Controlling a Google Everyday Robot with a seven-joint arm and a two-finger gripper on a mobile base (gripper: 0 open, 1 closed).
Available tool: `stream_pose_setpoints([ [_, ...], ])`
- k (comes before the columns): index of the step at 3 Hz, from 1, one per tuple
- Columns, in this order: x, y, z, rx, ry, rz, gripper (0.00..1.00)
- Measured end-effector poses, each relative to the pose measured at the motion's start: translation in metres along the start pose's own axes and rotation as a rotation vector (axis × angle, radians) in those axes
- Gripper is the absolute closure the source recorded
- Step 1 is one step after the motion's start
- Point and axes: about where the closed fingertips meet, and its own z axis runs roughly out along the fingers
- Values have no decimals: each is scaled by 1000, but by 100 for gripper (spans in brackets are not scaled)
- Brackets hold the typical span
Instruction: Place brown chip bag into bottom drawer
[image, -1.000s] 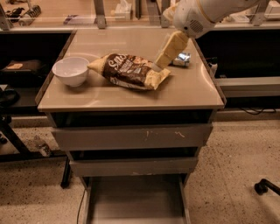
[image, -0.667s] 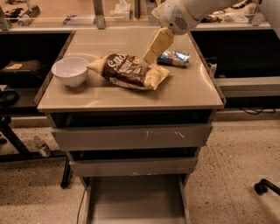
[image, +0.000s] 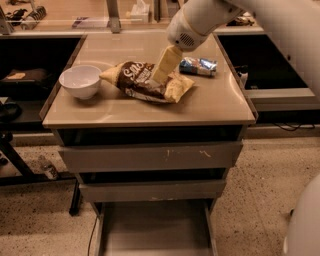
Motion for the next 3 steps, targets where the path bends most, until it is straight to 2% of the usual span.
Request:
stream_pose_setpoints([
  [1,14,3,28,-11,59,13,0],
  [3,33,1,78,-38,110,27,0],
])
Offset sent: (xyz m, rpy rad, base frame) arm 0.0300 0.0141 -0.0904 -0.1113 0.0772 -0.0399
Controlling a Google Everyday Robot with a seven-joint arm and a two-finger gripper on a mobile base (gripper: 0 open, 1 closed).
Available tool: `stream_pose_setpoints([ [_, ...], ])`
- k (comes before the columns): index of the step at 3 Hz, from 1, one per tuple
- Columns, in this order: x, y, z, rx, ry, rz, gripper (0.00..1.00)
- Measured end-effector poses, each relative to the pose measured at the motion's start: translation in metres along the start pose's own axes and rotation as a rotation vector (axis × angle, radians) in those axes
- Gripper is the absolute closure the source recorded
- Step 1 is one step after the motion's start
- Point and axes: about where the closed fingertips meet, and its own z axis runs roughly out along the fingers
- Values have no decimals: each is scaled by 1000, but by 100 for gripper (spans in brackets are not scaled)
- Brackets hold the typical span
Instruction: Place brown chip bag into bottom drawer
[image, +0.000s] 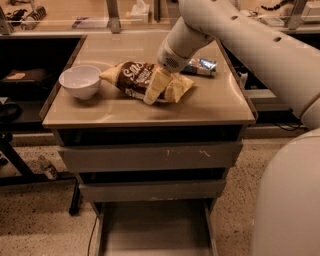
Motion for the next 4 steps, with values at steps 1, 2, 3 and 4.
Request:
stream_pose_setpoints([
  [1,7,-1,15,-17,13,15,0],
  [2,7,0,16,-18,13,15,19],
  [3,7,0,16,-18,13,15,41],
  [4,7,0,16,-18,13,15,65],
])
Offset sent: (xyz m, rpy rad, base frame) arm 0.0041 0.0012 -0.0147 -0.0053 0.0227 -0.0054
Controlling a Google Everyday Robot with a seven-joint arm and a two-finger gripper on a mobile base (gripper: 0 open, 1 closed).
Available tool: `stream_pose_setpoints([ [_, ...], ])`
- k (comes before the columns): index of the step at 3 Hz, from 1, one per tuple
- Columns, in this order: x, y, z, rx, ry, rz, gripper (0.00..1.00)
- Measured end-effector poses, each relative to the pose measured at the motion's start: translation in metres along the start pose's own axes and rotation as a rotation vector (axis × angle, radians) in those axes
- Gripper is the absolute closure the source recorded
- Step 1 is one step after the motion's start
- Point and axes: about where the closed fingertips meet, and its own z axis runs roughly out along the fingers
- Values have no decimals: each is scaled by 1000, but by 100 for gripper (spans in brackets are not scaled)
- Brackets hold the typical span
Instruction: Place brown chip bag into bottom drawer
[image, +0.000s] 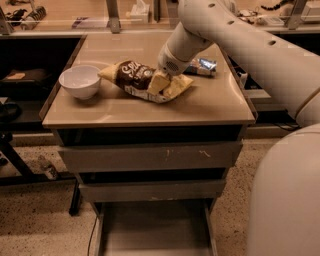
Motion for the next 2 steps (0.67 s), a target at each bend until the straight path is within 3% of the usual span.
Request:
stream_pose_setpoints([
  [1,0,0,0,0,0,0,89],
  [2,0,0,0,0,0,0,100],
])
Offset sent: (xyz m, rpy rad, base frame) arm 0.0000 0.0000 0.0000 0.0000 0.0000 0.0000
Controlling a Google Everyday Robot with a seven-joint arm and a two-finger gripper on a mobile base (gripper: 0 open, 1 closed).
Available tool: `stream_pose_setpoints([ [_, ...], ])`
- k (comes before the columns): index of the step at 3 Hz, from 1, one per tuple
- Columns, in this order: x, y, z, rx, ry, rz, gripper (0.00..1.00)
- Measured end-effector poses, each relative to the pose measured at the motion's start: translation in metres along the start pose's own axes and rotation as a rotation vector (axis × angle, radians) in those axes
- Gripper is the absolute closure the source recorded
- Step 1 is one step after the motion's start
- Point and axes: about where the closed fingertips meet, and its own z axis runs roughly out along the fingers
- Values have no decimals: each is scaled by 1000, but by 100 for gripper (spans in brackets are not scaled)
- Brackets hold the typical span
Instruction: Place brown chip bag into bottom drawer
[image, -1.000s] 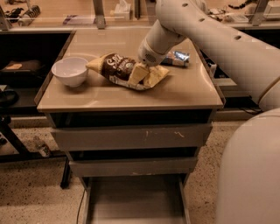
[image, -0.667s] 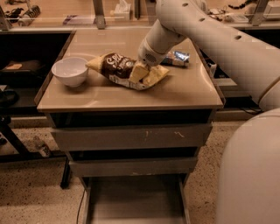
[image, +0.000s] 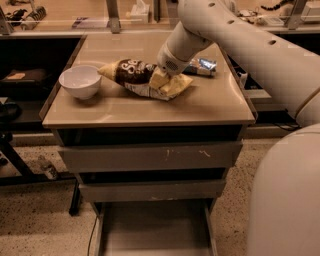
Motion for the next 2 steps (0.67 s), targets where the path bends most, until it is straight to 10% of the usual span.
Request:
stream_pose_setpoints([
  [2,-1,20,-25,11,-52,-2,100],
])
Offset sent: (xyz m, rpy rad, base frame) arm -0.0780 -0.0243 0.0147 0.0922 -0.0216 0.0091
